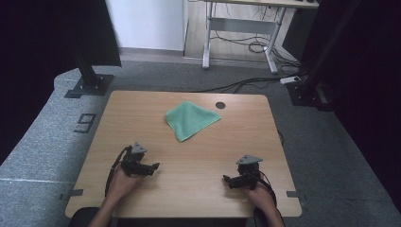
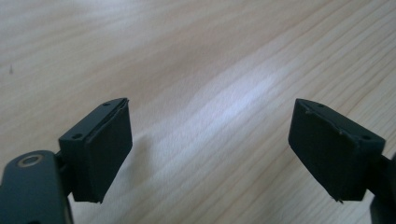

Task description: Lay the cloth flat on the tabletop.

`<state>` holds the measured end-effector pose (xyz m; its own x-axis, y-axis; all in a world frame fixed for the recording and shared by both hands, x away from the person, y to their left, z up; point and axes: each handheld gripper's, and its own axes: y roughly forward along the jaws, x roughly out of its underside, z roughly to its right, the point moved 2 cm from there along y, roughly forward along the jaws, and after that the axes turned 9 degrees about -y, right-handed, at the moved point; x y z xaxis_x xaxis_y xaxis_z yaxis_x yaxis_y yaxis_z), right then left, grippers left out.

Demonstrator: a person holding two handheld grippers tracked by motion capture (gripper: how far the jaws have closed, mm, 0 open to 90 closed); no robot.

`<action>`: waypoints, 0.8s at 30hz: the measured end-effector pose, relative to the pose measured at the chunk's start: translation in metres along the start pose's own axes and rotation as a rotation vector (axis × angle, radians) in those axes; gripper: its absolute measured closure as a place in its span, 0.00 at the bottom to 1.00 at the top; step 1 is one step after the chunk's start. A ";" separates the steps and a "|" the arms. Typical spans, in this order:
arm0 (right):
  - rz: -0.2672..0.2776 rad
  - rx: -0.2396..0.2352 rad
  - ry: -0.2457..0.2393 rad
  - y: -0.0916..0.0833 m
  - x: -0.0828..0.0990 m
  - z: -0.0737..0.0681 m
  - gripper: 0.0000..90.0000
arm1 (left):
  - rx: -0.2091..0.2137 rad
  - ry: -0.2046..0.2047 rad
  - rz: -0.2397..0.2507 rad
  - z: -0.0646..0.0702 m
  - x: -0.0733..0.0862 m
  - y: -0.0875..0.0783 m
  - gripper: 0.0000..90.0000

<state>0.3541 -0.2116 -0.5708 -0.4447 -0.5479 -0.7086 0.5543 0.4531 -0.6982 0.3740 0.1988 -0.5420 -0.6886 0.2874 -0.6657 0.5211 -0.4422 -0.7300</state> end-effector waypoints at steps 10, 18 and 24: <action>0.000 0.000 0.000 0.000 0.000 0.000 0.00 | 0.026 0.034 0.010 0.010 -0.026 0.008 0.19; 0.000 0.000 0.001 0.000 0.000 0.000 0.00 | 0.059 0.041 0.026 0.015 -0.044 0.016 0.28; 0.000 0.000 0.000 0.000 0.000 0.000 0.00 | 0.085 0.045 0.045 0.018 -0.059 0.022 0.37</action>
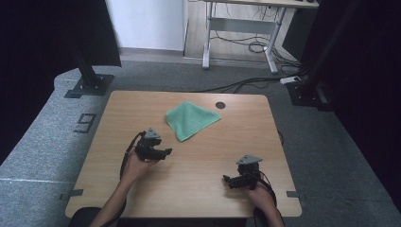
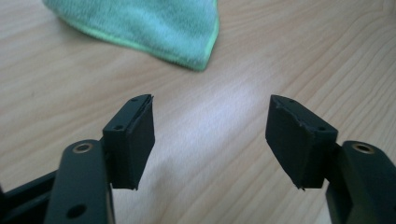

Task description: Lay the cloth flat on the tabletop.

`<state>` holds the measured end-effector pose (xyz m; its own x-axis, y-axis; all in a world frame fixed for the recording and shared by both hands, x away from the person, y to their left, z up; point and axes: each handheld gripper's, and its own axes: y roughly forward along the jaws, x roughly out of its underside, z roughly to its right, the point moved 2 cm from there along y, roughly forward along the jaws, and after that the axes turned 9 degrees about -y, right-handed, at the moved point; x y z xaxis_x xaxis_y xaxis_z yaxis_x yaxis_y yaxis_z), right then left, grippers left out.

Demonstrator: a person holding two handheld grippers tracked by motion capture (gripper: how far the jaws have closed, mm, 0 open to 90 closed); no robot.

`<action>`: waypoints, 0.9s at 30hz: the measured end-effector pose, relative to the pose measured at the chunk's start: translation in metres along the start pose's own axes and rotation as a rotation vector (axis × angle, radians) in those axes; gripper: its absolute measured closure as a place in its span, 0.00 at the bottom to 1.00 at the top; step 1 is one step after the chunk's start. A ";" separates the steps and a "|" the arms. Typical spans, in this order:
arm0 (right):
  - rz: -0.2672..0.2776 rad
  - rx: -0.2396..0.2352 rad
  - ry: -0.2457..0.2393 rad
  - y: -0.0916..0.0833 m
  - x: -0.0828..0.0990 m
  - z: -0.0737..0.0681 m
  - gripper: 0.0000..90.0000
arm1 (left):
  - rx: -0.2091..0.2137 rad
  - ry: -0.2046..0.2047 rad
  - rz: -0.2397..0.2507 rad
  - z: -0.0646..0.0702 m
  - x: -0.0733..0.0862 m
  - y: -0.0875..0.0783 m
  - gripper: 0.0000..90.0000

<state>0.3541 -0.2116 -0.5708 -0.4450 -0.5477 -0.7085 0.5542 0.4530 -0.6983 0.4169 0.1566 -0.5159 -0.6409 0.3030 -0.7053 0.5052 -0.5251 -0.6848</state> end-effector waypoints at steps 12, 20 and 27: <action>0.000 0.000 0.000 0.000 0.000 0.000 0.00 | 0.039 0.018 0.004 0.006 -0.027 0.020 0.55; 0.000 -0.001 0.001 0.000 0.000 0.000 0.00 | 0.051 0.007 -0.001 0.008 -0.036 0.039 0.66; 0.000 -0.001 0.000 0.000 0.000 0.000 0.00 | 0.062 -0.030 0.014 0.006 -0.045 0.052 0.71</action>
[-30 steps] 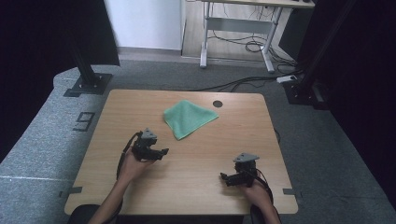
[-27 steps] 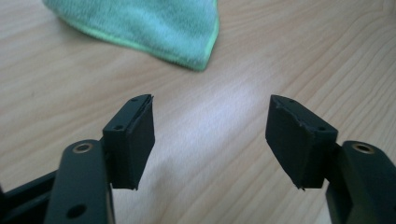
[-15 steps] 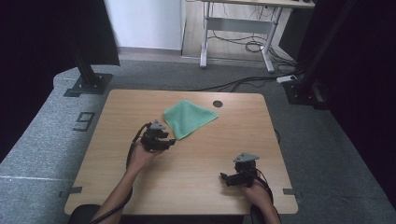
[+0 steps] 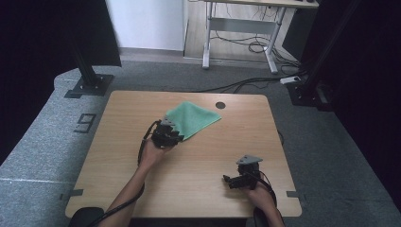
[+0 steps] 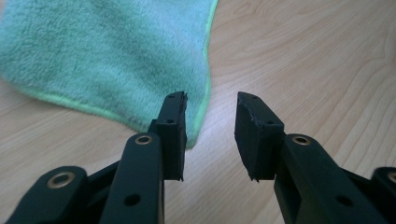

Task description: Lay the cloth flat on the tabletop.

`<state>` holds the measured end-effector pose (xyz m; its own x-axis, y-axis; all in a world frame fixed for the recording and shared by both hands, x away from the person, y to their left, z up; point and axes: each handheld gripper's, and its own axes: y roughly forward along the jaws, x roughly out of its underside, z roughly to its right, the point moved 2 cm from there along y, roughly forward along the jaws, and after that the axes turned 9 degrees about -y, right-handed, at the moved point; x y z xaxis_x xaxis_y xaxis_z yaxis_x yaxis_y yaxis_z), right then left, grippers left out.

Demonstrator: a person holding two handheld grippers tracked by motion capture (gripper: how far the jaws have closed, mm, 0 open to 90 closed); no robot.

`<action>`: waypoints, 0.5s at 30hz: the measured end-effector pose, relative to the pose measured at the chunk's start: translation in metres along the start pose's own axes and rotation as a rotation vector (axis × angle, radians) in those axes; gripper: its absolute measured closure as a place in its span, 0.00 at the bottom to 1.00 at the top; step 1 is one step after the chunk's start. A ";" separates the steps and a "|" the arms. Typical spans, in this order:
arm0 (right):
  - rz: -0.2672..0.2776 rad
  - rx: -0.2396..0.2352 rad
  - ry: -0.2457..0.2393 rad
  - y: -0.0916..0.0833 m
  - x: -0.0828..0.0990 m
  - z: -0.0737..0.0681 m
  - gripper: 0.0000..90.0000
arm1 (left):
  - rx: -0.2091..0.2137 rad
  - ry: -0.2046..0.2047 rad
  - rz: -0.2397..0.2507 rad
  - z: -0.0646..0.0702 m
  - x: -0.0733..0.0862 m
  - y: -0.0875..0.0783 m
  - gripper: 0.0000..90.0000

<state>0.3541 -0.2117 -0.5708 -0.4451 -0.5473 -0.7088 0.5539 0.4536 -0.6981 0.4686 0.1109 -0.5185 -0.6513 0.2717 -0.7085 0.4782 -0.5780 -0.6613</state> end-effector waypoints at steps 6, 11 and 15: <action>0.000 0.000 0.000 0.000 0.000 0.000 0.00 | -0.018 0.004 -0.019 0.001 -0.003 0.015 0.72; 0.000 0.000 0.000 0.000 0.000 0.000 0.00 | -0.037 0.000 -0.047 -0.001 0.001 0.026 0.72; 0.000 0.000 0.000 0.000 0.000 0.000 0.00 | -0.085 0.001 -0.067 -0.005 0.005 0.034 0.69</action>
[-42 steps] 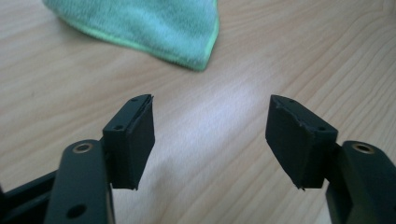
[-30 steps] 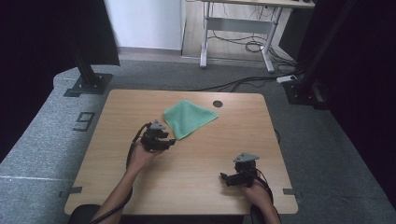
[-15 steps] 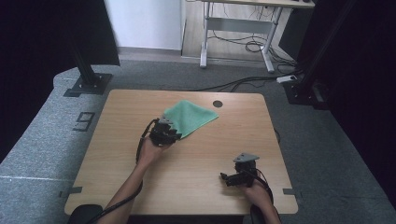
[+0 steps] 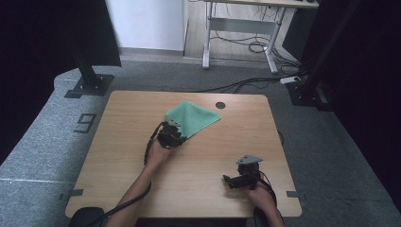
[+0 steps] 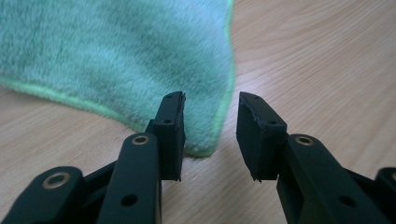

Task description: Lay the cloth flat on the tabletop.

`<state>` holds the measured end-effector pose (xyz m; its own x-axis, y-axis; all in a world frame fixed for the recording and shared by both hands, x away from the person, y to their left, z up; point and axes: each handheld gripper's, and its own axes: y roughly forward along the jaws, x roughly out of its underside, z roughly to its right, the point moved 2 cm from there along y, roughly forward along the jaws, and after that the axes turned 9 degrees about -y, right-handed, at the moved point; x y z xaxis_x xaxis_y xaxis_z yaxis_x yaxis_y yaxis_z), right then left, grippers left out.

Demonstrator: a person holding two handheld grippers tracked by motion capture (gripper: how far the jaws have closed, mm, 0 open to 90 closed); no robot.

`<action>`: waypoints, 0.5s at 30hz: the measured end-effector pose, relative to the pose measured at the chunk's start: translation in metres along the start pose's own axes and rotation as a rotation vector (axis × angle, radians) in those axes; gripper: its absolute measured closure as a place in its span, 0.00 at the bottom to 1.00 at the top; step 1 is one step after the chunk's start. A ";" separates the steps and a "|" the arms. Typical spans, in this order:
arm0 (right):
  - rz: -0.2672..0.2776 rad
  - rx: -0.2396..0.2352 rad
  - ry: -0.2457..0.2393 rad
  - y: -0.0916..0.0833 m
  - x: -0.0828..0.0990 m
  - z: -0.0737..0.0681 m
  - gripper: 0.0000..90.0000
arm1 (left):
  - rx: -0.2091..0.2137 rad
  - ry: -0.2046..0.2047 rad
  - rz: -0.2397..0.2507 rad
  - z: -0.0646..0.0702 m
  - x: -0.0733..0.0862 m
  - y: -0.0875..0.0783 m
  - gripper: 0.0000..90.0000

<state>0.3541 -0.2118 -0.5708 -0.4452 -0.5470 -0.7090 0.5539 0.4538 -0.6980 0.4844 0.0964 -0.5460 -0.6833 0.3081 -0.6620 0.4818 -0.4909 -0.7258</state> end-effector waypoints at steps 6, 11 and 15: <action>0.000 0.000 0.000 0.000 0.000 0.000 0.00 | -0.039 0.023 -0.024 -0.001 0.003 0.005 0.77; 0.000 0.000 0.000 0.000 0.000 0.000 0.00 | -0.055 0.032 -0.038 -0.001 0.004 0.003 0.93; 0.000 0.000 0.000 0.000 0.000 0.000 0.00 | -0.038 0.043 -0.059 0.000 0.006 -0.001 0.95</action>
<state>0.3541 -0.2118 -0.5708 -0.4452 -0.5470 -0.7090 0.5539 0.4539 -0.6980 0.4791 0.0986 -0.5493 -0.6876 0.3705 -0.6245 0.4621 -0.4401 -0.7699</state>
